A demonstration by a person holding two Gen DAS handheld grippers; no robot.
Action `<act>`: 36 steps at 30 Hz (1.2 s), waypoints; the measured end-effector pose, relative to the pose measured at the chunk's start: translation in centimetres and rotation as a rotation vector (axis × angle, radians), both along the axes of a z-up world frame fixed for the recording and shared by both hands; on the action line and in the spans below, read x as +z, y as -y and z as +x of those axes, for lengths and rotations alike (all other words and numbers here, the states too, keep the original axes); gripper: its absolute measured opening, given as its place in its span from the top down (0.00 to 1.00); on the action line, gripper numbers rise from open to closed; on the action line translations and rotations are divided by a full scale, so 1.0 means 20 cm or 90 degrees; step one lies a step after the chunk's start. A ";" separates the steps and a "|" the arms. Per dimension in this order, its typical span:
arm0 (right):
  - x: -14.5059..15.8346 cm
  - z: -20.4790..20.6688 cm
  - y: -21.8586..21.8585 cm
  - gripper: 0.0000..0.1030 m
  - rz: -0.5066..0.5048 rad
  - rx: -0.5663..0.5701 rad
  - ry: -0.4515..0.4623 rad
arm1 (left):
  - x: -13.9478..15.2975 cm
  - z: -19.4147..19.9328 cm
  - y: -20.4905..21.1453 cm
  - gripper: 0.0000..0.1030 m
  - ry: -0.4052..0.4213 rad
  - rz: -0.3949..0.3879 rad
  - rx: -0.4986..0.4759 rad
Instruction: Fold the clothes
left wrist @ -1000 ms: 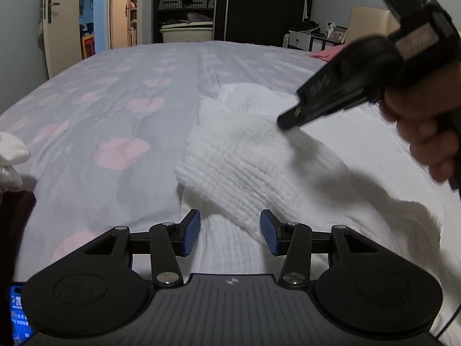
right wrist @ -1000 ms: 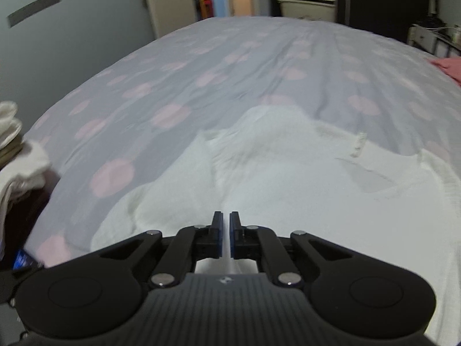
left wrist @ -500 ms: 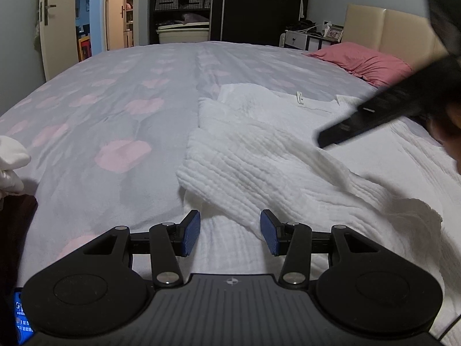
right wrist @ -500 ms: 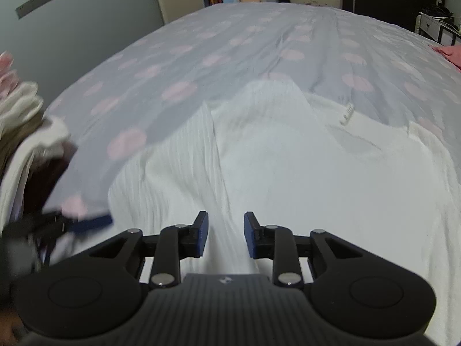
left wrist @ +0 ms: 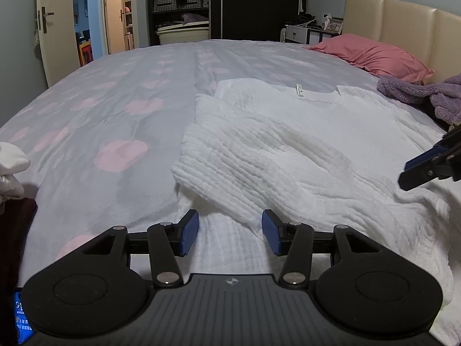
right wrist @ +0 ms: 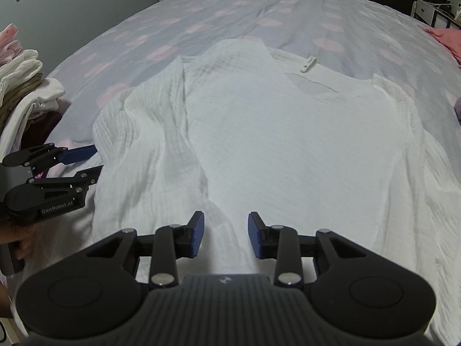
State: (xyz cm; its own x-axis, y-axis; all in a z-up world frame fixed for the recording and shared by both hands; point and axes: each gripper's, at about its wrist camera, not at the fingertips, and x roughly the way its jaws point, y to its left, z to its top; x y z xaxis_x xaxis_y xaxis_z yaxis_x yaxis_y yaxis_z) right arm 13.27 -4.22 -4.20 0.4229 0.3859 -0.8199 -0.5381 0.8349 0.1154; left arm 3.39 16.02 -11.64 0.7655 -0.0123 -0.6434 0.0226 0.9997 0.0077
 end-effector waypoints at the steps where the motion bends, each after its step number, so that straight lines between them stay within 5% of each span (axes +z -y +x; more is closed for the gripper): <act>1: 0.00 0.00 0.02 0.63 0.001 -0.005 0.002 | 0.00 0.00 0.00 0.54 0.001 0.001 0.000; 28: -0.06 -0.06 0.03 0.64 0.008 0.009 -0.031 | -0.07 -0.02 0.03 0.48 0.031 0.026 0.007; 30: -0.08 -0.07 0.01 0.65 0.002 0.018 -0.038 | -0.07 -0.03 0.03 0.48 0.031 0.028 0.007; 32: -0.09 -0.09 0.00 0.90 -0.012 0.031 -0.035 | -0.07 -0.02 0.03 0.48 0.031 0.027 0.007; 36: -0.05 -0.09 0.02 0.93 -0.012 0.023 -0.021 | -0.06 -0.02 0.03 0.48 0.030 0.024 0.007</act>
